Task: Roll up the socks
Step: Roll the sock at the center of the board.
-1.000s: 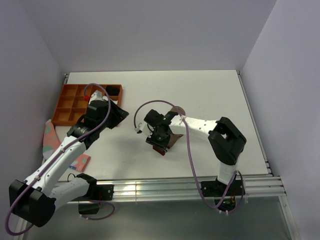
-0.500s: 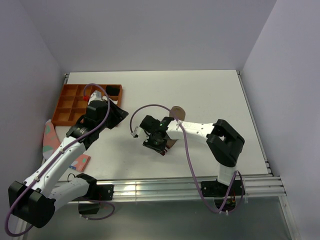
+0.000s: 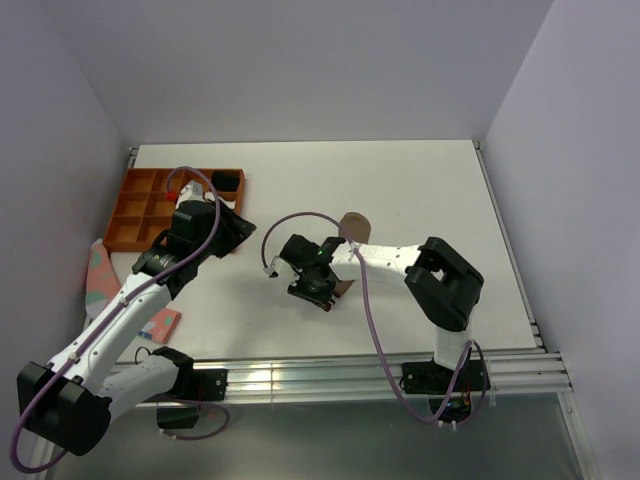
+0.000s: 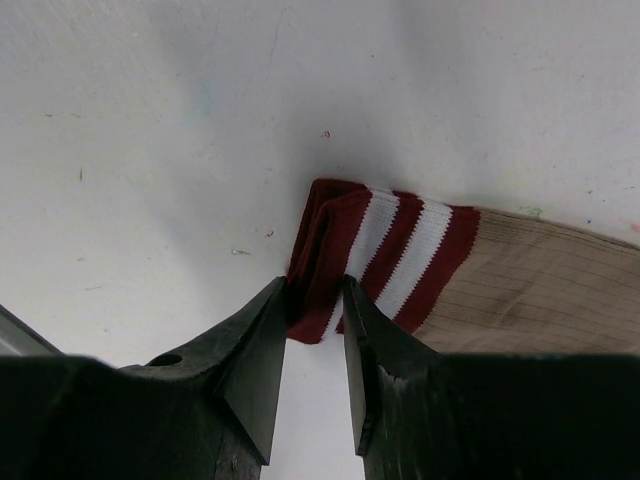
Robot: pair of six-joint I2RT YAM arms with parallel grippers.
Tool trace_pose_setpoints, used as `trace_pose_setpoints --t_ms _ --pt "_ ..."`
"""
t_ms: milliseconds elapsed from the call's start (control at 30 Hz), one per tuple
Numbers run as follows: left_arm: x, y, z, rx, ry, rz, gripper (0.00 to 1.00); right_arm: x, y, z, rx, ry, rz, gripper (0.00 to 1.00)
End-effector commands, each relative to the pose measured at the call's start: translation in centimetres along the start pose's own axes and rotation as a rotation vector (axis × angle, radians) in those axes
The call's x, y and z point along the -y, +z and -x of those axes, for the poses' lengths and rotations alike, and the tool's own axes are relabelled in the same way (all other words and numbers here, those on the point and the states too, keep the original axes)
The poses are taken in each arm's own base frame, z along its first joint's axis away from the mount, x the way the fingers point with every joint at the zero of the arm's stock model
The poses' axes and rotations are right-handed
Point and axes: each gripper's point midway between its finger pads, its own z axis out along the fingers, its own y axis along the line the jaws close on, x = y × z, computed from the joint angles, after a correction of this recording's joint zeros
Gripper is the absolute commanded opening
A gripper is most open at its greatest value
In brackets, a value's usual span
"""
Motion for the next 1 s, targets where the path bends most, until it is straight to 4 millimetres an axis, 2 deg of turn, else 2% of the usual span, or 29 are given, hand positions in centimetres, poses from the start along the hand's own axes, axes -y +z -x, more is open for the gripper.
trace_pose_setpoints --t_ms 0,200,433,500,567,633,667,733,767,800,867,967 --pt "1.5 -0.4 1.5 0.039 0.015 -0.040 0.56 -0.1 0.4 0.1 0.009 0.007 0.001 0.37" --pt "1.5 -0.2 1.5 0.035 0.019 -0.035 0.56 -0.6 0.1 -0.3 0.003 0.003 0.027 0.45" --pt "1.4 0.0 1.4 0.031 0.018 -0.032 0.56 -1.1 0.8 -1.0 -0.023 0.014 0.047 0.48" --pt "1.3 0.1 1.3 0.031 0.018 -0.031 0.56 -1.1 1.1 -1.2 -0.028 0.018 0.051 0.41" --pt "1.3 0.2 1.2 0.028 0.018 -0.030 0.56 -1.2 1.4 -1.2 -0.032 0.028 0.078 0.28" --pt "1.4 0.1 1.2 0.029 0.020 -0.036 0.56 -0.9 1.3 -1.3 -0.034 0.050 0.099 0.24" --pt "1.3 0.2 1.1 0.027 0.023 -0.039 0.56 -1.3 1.2 -1.0 -0.019 0.064 0.153 0.19" --pt "1.7 -0.1 1.3 0.039 0.022 -0.070 0.56 -1.1 0.5 -0.7 -0.007 0.084 0.220 0.18" --pt "1.3 0.2 0.8 0.032 0.021 -0.070 0.56 0.0 0.2 -0.9 0.006 0.126 0.250 0.17" --pt "1.5 0.1 0.6 0.030 0.021 -0.094 0.56 -0.5 -0.4 -1.1 0.012 0.126 0.326 0.16" --pt "1.7 0.2 0.3 0.043 0.017 -0.153 0.56 0.8 -1.2 -1.0 0.042 0.163 0.376 0.16" --pt "2.3 0.0 -0.5 0.056 0.024 -0.251 0.54 0.3 -2.5 -1.0 0.065 0.162 0.497 0.16"
